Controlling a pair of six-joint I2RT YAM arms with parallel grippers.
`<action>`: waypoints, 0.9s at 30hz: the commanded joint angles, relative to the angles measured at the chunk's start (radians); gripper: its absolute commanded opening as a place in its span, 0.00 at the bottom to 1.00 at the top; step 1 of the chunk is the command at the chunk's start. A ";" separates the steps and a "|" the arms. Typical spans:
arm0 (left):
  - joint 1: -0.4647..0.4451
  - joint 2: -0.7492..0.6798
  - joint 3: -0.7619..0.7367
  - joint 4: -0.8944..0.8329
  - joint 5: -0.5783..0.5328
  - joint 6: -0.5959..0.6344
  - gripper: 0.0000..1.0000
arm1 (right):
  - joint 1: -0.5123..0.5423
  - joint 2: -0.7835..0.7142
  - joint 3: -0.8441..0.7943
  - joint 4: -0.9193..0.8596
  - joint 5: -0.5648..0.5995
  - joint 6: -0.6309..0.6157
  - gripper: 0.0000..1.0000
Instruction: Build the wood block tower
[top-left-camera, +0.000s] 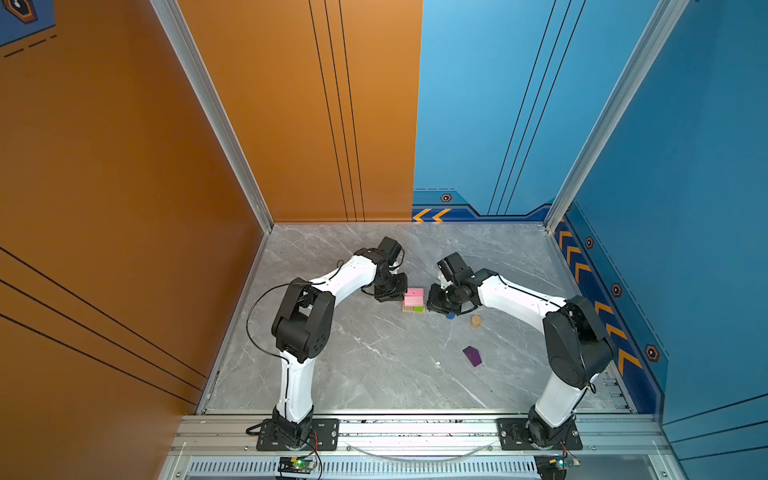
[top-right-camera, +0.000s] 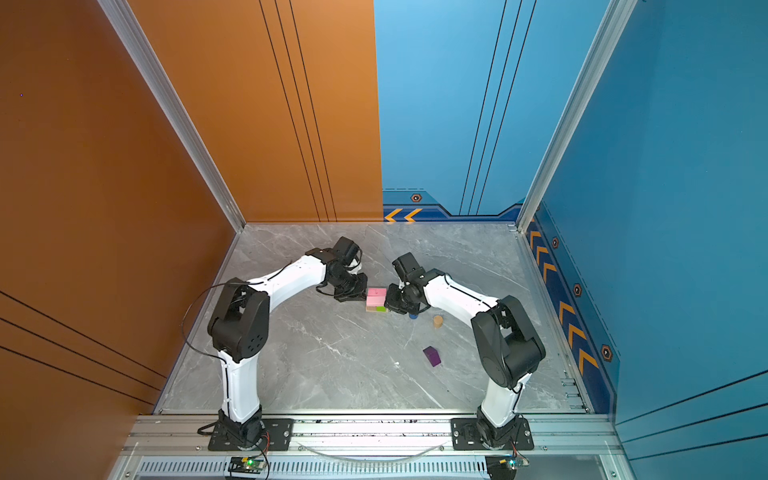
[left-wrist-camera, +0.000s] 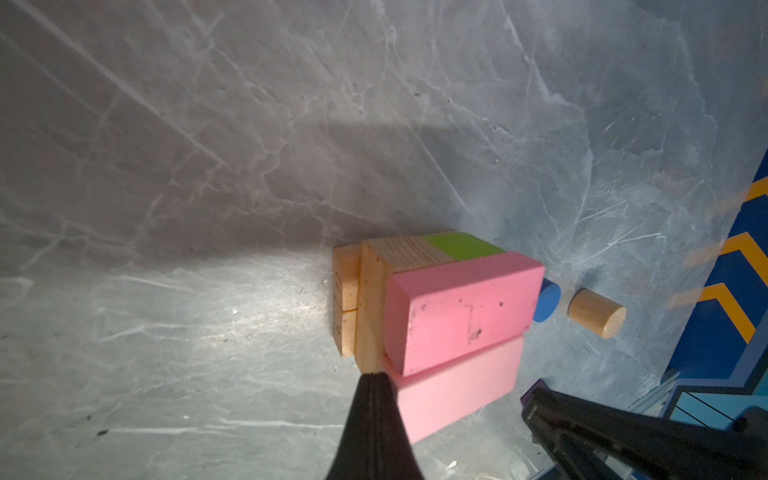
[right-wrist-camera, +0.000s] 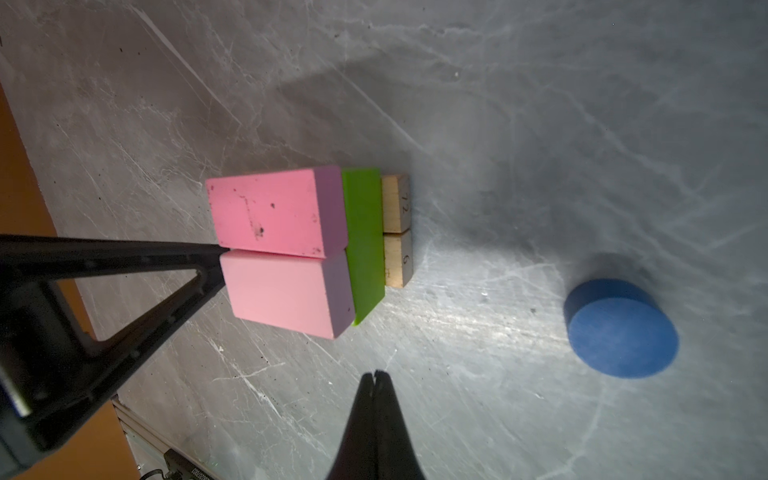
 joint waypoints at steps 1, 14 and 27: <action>-0.003 -0.002 0.027 -0.007 0.024 -0.004 0.00 | -0.007 -0.008 -0.015 -0.006 0.028 0.002 0.00; -0.003 0.007 0.035 -0.007 0.029 -0.005 0.00 | -0.012 -0.008 -0.017 -0.005 0.026 0.004 0.00; 0.004 -0.009 0.023 -0.007 0.021 -0.004 0.00 | -0.016 -0.022 -0.020 -0.008 0.029 0.002 0.00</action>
